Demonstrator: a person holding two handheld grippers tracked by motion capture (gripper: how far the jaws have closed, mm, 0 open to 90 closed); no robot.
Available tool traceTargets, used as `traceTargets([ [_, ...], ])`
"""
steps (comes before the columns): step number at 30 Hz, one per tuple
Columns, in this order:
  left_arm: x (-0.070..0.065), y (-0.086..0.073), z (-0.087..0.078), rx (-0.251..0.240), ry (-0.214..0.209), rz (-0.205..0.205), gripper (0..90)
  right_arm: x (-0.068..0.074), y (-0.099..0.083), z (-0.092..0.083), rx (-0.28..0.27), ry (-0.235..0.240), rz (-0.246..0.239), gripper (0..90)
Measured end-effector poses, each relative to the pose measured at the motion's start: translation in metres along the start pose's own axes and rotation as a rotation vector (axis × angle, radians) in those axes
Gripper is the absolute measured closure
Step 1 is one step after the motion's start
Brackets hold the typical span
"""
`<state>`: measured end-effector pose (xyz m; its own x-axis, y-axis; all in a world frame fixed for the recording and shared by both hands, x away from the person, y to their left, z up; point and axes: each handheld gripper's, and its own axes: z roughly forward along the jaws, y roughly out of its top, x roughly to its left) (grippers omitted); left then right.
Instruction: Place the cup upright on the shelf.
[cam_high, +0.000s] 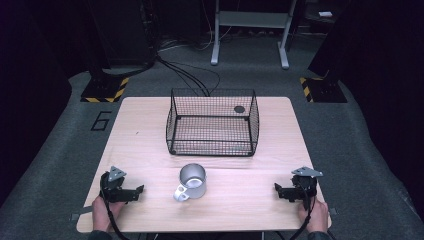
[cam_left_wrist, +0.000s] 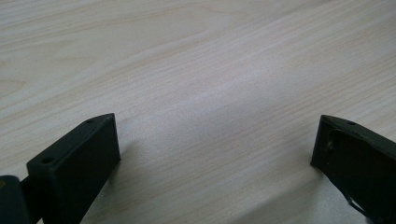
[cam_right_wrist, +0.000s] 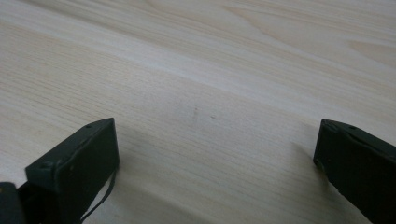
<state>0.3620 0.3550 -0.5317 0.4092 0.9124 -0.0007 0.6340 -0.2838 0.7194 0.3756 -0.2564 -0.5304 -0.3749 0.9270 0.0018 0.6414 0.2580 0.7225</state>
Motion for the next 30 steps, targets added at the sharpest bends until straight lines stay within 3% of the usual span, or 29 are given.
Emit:
traceTargets([
  [4,0.000,0.000,0.000,0.000,0.001,0.000,0.6,-0.002,0.001,0.001,0.010,0.019,-0.023,0.0],
  [20,0.000,0.000,0.000,-0.010,0.001,-0.008,0.4,-0.003,0.001,0.001,0.007,0.024,-0.034,0.0],
  [28,-0.002,0.005,-0.012,-0.037,-0.032,-0.038,0.0,-0.003,0.002,0.001,0.007,0.024,-0.034,0.0],
  [30,-0.006,0.009,-0.019,-0.055,-0.062,-0.033,0.0,-0.003,0.002,0.001,0.007,0.024,-0.034,0.0],
])
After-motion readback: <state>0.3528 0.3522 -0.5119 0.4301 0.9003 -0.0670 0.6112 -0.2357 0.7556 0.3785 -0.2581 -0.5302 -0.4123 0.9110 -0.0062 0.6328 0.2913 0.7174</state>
